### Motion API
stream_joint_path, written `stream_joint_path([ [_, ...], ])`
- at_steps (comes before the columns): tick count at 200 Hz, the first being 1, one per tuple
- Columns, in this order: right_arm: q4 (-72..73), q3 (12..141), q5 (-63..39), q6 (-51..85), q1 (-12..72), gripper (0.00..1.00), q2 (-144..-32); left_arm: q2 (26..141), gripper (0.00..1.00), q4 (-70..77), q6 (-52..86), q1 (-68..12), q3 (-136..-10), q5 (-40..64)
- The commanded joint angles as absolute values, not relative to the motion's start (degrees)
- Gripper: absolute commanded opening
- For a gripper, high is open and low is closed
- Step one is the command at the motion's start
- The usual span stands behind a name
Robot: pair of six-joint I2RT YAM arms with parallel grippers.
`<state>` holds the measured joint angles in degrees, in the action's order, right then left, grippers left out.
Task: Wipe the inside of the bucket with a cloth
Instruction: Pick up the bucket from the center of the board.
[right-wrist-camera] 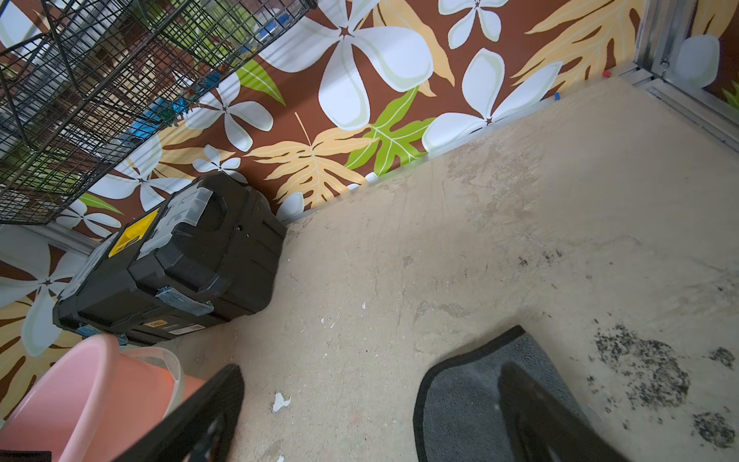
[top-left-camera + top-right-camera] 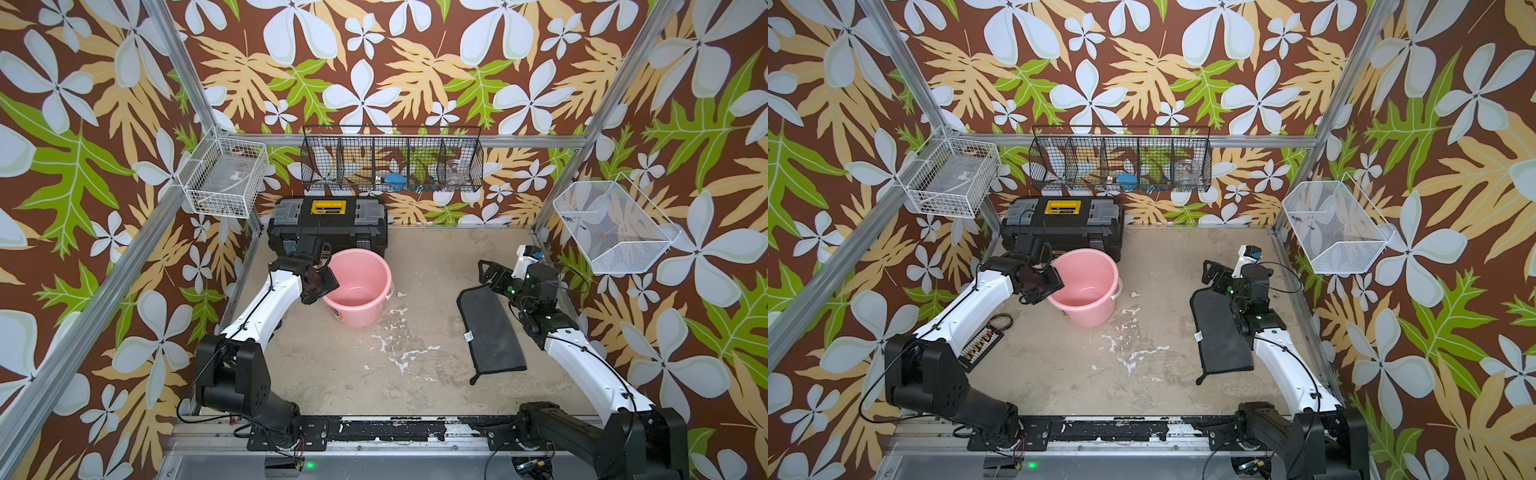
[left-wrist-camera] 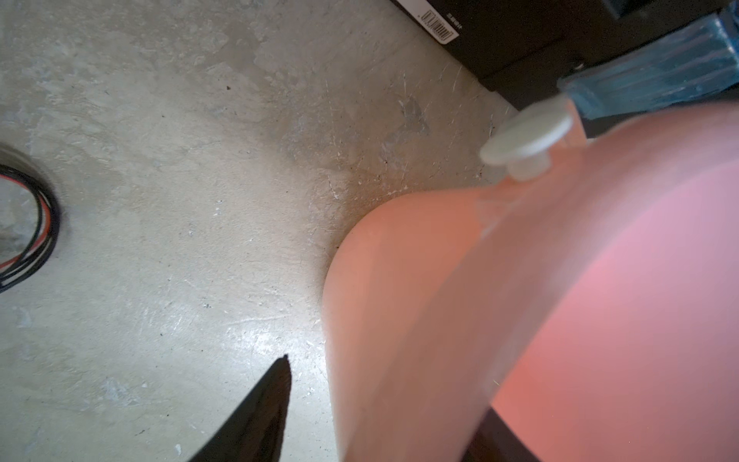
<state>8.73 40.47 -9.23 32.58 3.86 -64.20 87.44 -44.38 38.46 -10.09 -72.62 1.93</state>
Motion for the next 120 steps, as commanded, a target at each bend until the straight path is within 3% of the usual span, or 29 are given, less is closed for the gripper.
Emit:
stream_joint_path([
  [1,9.8,40.2,-9.6,32.9,4.0,1.0,-64.0,87.1,0.5,-45.8,36.8,-10.2,-73.7,0.2],
  [16,9.9,39.9,-9.6,32.8,4.0,1.0,-63.9,86.8,0.48,-45.9,36.7,-10.2,-73.5,0.2],
  [41,9.6,40.1,-9.4,32.7,4.0,1.0,-63.9,87.2,0.35,-45.8,36.4,-10.1,-73.0,1.0],
  [102,8.2,41.6,-9.1,32.1,4.0,1.0,-63.7,87.8,0.32,-45.8,35.8,-10.3,-72.7,1.6],
  [120,7.5,41.8,-9.1,32.1,4.0,1.0,-64.3,88.0,0.15,-45.7,36.2,-10.2,-72.5,2.1],
])
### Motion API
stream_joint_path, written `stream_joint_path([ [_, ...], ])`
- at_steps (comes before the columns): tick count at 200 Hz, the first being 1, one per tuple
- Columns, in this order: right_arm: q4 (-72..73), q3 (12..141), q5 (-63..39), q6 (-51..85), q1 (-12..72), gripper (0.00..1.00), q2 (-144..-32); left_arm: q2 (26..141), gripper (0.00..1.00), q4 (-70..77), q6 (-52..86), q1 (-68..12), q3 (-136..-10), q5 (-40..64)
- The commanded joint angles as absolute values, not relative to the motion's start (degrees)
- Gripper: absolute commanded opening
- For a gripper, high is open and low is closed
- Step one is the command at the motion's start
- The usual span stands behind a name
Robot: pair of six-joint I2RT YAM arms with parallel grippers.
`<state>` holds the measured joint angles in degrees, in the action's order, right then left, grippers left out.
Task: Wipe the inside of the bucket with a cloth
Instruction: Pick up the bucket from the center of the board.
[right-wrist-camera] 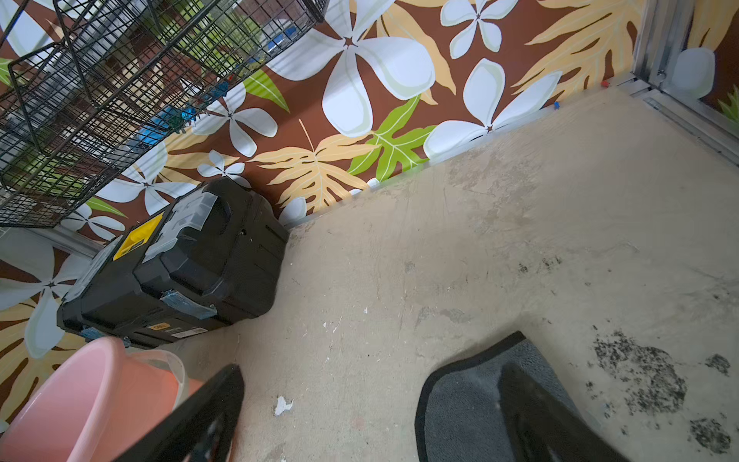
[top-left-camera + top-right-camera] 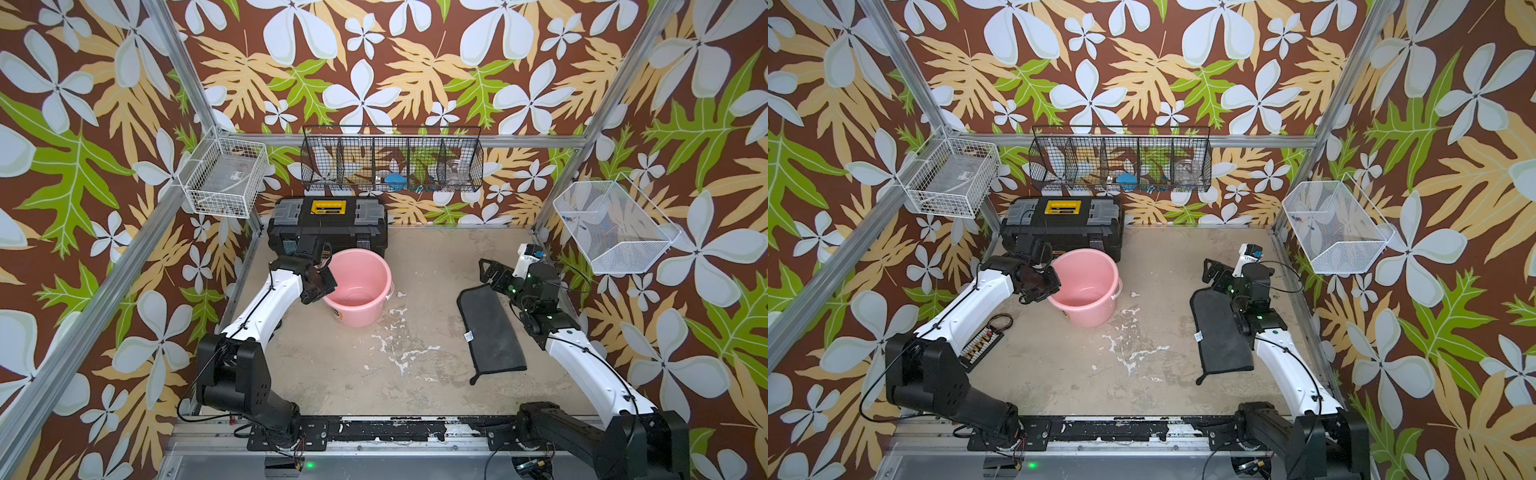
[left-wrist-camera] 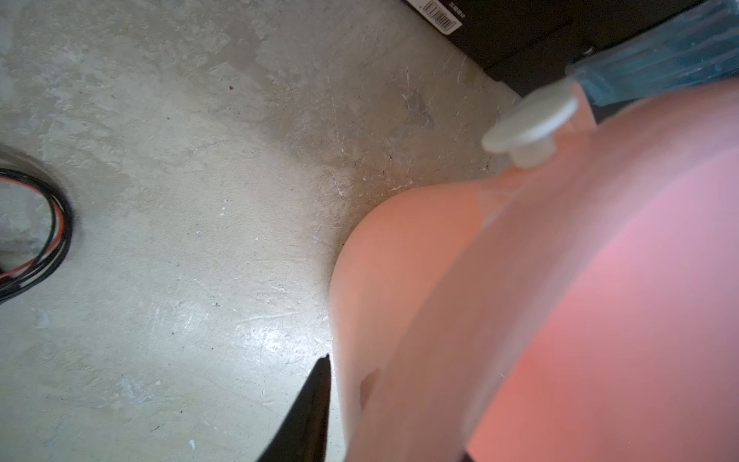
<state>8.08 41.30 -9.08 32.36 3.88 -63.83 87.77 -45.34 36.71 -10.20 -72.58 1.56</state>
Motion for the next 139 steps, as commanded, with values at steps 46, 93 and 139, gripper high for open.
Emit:
stream_joint_path([
  [46,-0.5,45.0,-5.0,28.3,4.0,1.0,-68.0,86.1,0.0,-44.7,34.7,-10.2,-72.5,3.7],
  [93,-12.4,49.1,-3.0,25.0,4.0,1.0,-74.2,76.8,0.0,-35.9,32.6,-11.8,-67.0,3.0],
  [139,-18.2,45.9,-5.2,28.3,4.1,1.0,-70.6,66.6,0.0,-25.2,36.1,-14.6,-58.2,-2.8],
])
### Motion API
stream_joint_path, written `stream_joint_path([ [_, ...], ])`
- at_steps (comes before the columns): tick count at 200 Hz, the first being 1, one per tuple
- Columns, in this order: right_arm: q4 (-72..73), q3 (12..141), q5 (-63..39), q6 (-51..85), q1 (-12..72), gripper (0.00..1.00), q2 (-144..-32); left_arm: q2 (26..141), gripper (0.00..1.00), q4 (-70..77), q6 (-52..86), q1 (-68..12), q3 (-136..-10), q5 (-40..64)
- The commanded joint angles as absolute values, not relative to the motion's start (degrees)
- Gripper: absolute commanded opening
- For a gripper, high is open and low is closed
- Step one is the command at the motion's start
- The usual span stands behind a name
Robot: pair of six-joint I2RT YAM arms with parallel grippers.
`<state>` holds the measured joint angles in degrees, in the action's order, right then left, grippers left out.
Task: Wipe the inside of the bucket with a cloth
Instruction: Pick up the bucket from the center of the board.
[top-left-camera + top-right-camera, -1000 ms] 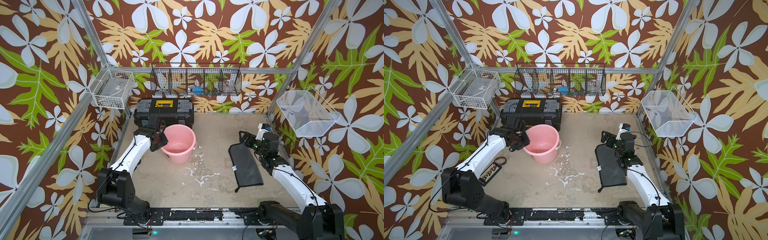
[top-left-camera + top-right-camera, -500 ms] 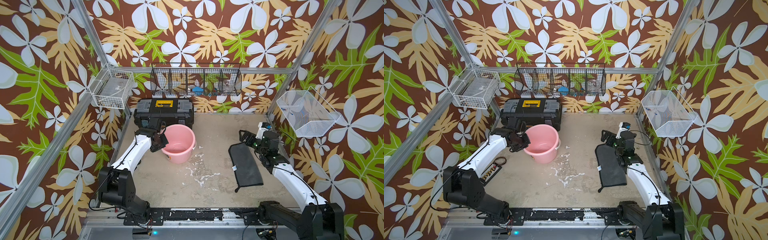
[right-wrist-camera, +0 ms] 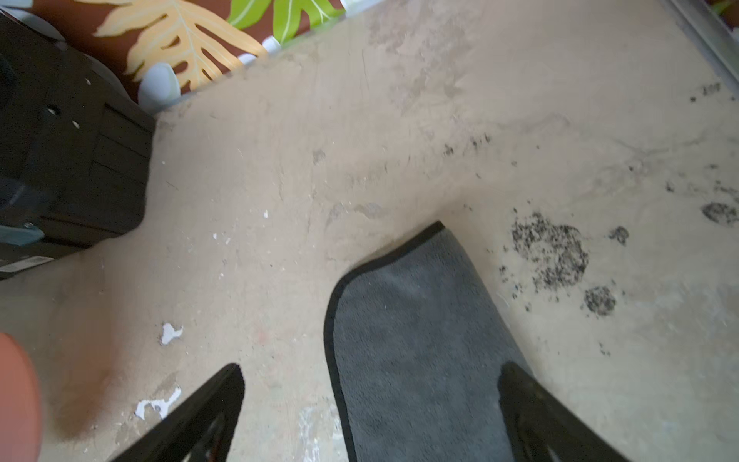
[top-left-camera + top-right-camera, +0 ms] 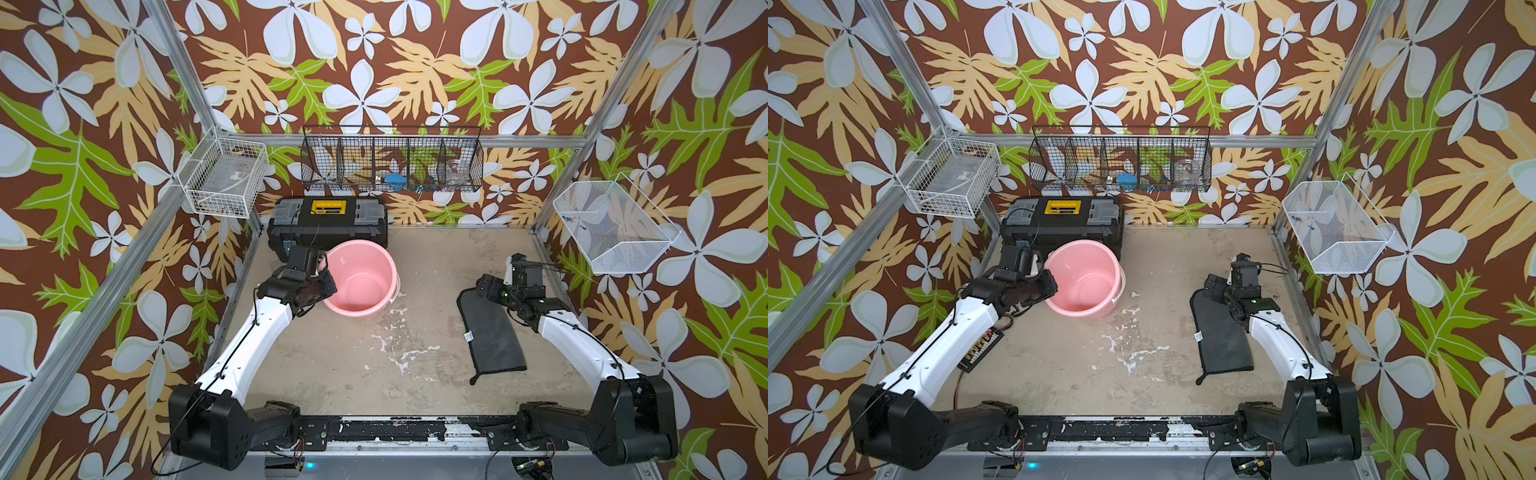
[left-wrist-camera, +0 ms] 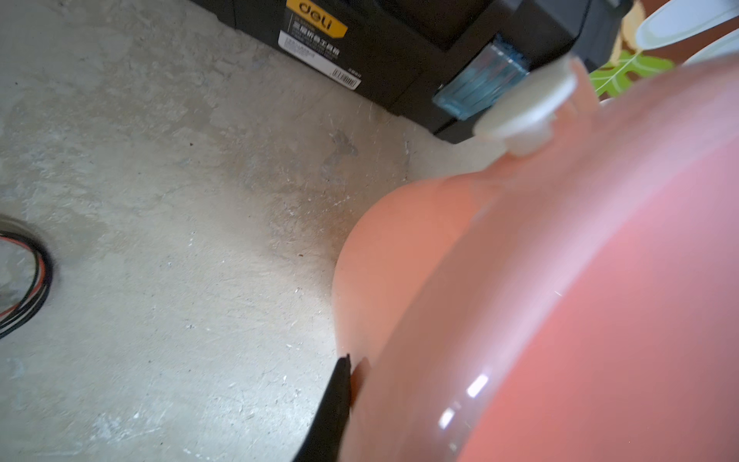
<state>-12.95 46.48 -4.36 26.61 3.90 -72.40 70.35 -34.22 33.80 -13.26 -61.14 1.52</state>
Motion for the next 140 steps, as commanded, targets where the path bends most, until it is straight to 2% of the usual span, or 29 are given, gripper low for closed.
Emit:
stream_joint_path([
  [1,-18.3,45.8,-5.2,28.4,4.0,1.0,-70.4,66.3,0.0,-24.9,36.2,-14.6,-57.9,-3.0],
  [58,-24.9,42.6,-4.4,42.0,5.1,1.0,-57.4,61.3,0.0,-18.7,39.1,-15.3,-52.5,-5.2],
  [101,-34.0,47.8,-1.1,40.2,8.8,1.0,-63.9,59.8,0.0,-18.4,40.2,-16.1,-53.6,-7.0],
  [140,-32.9,46.4,-0.9,39.9,8.9,1.0,-71.3,58.8,0.0,-18.8,39.3,-16.7,-55.3,-7.3],
])
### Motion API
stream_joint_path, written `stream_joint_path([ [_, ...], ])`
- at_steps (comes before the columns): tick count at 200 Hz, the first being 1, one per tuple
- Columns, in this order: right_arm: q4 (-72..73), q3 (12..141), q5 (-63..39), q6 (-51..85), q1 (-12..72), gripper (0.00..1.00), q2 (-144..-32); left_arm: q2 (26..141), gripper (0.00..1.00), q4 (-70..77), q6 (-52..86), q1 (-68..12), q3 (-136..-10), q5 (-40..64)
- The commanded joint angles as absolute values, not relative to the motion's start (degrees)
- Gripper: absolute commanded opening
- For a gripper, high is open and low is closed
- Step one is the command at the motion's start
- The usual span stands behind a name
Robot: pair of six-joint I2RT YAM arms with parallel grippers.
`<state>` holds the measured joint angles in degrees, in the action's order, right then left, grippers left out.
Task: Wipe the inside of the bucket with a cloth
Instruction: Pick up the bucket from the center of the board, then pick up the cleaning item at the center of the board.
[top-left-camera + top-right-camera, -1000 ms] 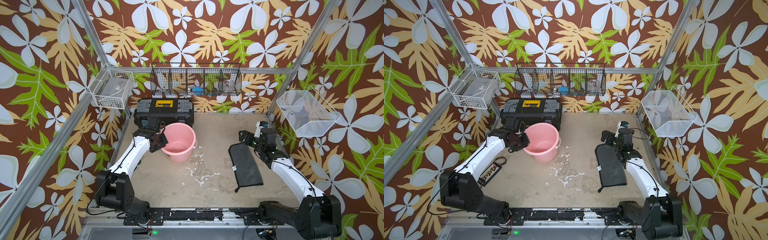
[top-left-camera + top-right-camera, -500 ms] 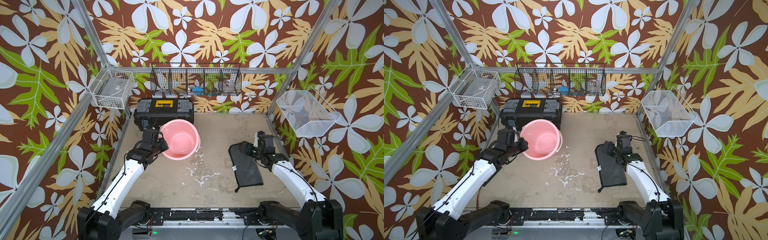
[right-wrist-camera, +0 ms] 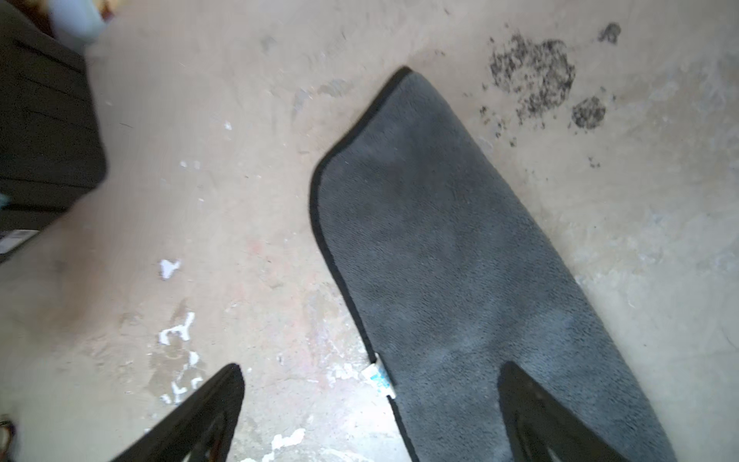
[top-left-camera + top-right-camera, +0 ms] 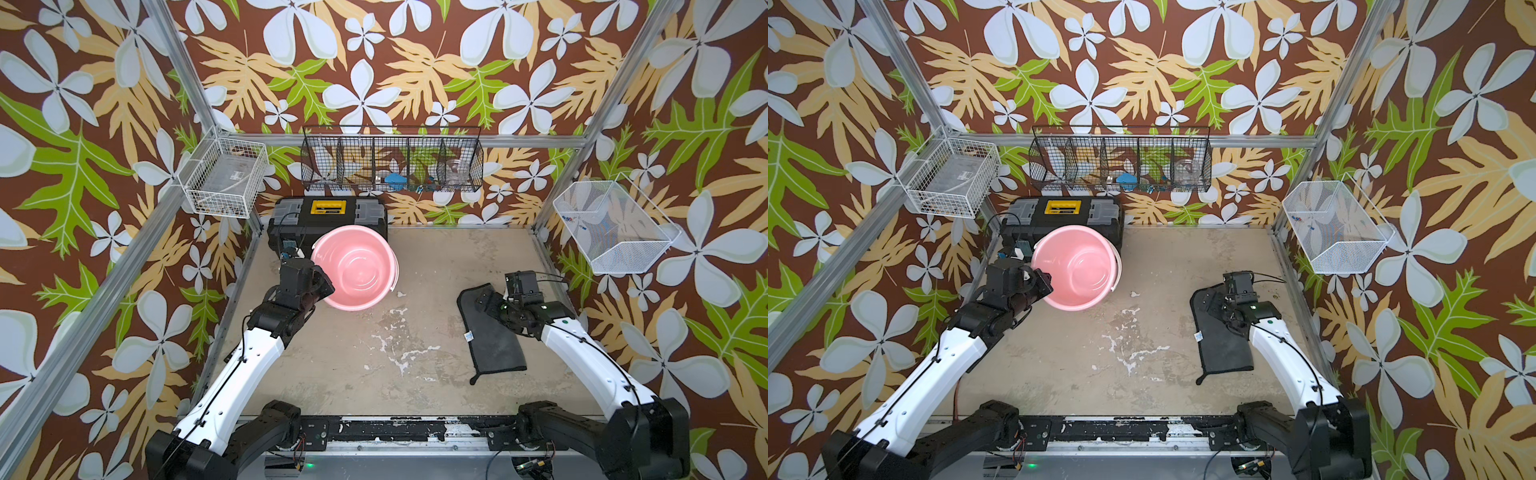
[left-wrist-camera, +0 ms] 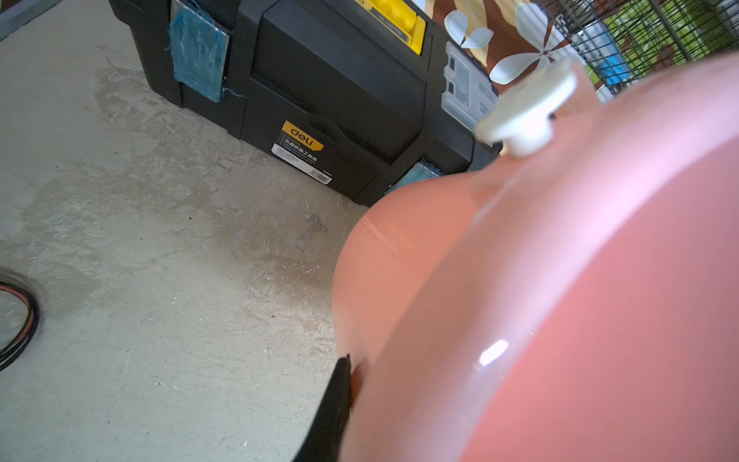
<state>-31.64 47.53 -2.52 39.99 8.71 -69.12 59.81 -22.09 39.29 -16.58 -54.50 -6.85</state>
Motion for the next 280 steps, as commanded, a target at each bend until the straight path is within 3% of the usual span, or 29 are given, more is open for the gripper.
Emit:
stream_joint_path([
  [1,-32.8,46.4,-0.9,40.0,8.9,1.0,-71.3,58.8,0.0,-18.8,39.2,-16.8,-55.3,-7.3],
  [224,-23.7,46.3,6.2,37.0,7.0,0.97,-92.2,57.4,0.0,-21.5,35.6,-16.8,-56.2,-3.1],
  [257,-22.1,45.0,5.8,36.5,7.0,0.86,-93.1,57.6,0.0,-22.7,35.0,-16.8,-56.1,-2.9],
  [280,-20.9,43.9,5.3,36.4,7.0,0.65,-93.1,58.0,0.0,-24.0,34.3,-16.8,-56.1,-2.9],
])
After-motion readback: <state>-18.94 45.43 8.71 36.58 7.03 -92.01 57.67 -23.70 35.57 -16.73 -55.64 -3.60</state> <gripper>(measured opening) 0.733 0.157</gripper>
